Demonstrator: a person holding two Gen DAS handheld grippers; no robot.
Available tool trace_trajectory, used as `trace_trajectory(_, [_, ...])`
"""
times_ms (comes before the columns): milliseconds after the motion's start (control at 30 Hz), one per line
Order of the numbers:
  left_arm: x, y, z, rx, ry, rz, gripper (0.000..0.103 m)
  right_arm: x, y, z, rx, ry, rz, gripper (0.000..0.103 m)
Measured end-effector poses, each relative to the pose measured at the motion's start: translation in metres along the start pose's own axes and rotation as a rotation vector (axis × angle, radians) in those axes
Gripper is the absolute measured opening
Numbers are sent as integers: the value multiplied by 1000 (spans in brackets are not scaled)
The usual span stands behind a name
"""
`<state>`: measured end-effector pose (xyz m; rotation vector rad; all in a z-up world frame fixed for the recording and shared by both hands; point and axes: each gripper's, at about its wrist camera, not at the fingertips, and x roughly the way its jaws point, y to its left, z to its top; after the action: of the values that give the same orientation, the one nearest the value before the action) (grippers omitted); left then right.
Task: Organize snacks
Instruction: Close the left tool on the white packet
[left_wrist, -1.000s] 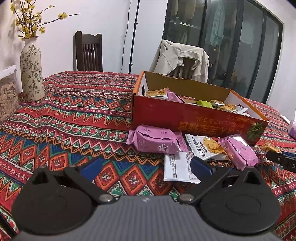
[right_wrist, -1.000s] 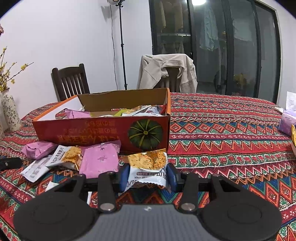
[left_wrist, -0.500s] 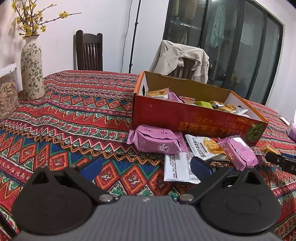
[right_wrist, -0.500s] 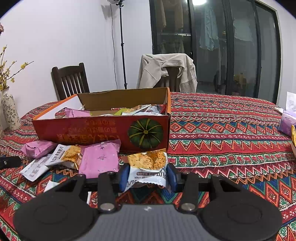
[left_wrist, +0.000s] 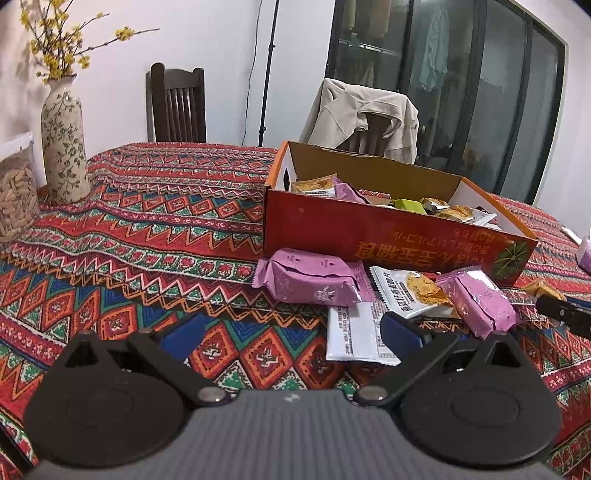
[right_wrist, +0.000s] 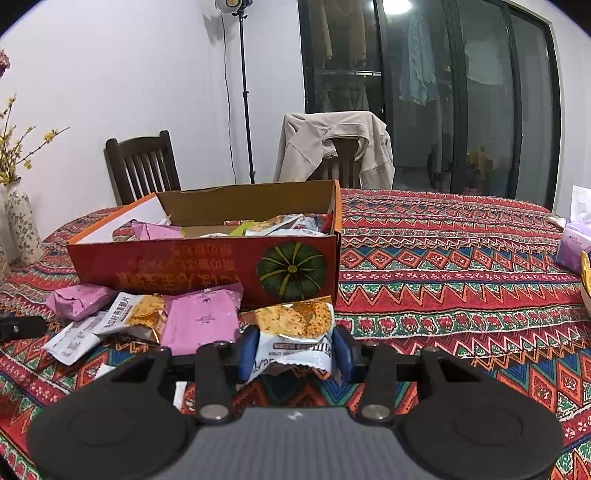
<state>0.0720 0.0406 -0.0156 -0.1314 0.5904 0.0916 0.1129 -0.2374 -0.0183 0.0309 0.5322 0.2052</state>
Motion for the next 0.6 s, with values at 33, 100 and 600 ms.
trace_trajectory(33, [-1,-2,0,9,-3,2,103,-1,0,0,2,-4,1,42])
trace_trajectory(100, [-5,-8,1,28,-7,1,103,-3,0,1,5,-12,6,42])
trace_trajectory(600, [36,-64,11,180,96,65,103,-10,-1,1,3,-28,32,43])
